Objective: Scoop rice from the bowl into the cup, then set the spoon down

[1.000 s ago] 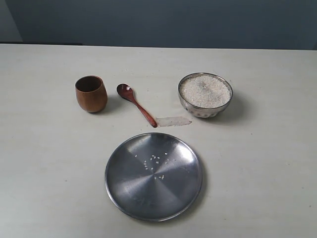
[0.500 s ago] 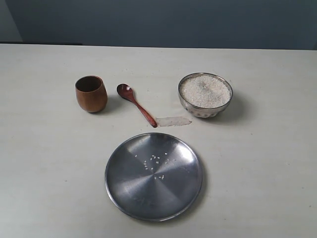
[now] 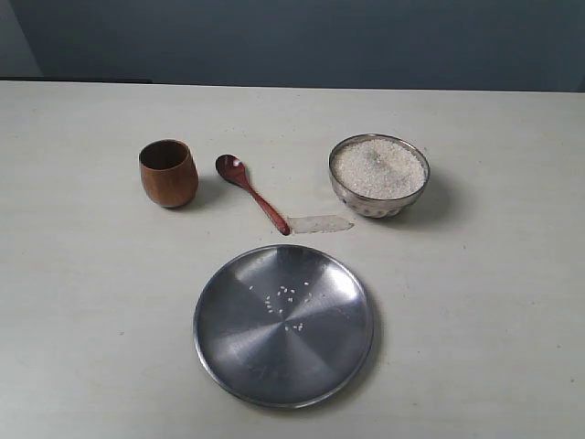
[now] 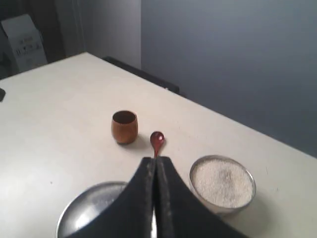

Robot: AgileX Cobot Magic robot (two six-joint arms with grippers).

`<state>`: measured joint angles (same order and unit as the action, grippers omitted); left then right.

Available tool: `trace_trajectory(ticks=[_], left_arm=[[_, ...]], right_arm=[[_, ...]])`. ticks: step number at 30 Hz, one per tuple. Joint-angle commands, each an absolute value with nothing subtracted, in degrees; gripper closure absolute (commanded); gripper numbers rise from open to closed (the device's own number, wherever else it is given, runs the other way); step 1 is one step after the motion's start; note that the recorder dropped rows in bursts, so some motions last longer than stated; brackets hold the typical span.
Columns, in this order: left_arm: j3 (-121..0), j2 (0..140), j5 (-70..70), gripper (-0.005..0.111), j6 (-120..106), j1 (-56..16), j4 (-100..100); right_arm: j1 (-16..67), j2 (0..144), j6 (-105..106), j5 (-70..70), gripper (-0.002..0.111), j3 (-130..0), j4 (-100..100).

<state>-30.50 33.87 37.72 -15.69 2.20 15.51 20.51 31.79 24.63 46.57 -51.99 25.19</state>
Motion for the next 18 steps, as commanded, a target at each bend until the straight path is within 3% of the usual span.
trace_trajectory(ticks=[1,18], left_arm=[[-30.85,33.99,37.69,0.106,-15.65,1.83,15.52],[-30.85,33.99,37.69,0.106,-15.65,1.83,15.52]], right_arm=[[20.68,35.29,21.21,50.25,0.109,-52.39,22.72],[20.68,42.88,6.54,44.2,0.109,-52.28,21.52]])
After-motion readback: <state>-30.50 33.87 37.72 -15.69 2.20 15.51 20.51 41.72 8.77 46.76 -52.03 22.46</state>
